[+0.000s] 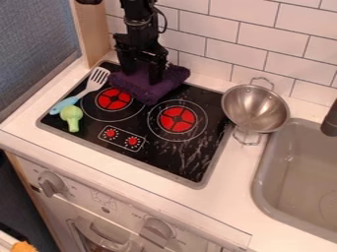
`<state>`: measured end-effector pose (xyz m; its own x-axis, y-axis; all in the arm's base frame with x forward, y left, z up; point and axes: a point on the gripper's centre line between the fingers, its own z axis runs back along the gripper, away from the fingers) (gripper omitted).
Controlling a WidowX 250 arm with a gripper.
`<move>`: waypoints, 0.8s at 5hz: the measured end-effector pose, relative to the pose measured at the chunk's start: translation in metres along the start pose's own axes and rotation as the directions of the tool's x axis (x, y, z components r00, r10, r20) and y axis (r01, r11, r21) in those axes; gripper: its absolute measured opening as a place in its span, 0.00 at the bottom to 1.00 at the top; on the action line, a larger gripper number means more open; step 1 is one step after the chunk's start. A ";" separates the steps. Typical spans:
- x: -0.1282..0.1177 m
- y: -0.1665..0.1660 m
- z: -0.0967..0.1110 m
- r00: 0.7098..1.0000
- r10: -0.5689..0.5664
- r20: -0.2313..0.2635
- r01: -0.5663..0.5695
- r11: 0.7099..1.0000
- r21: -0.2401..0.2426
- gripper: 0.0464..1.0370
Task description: Move the purple cloth to the bottom right corner of the cooker
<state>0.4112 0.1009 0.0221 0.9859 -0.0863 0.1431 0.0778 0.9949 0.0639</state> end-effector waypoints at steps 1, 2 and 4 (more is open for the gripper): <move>-0.008 -0.004 -0.005 1.000 0.020 0.002 -0.020 0.999 -0.033 0.96; -0.018 -0.005 -0.004 0.999 0.033 0.000 -0.033 0.999 -0.042 0.96; -0.057 -0.020 0.004 0.998 0.056 -0.031 -0.058 0.996 -0.061 0.96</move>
<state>0.3524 0.0856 0.0161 0.9929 -0.0287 0.1153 0.0295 0.9996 -0.0052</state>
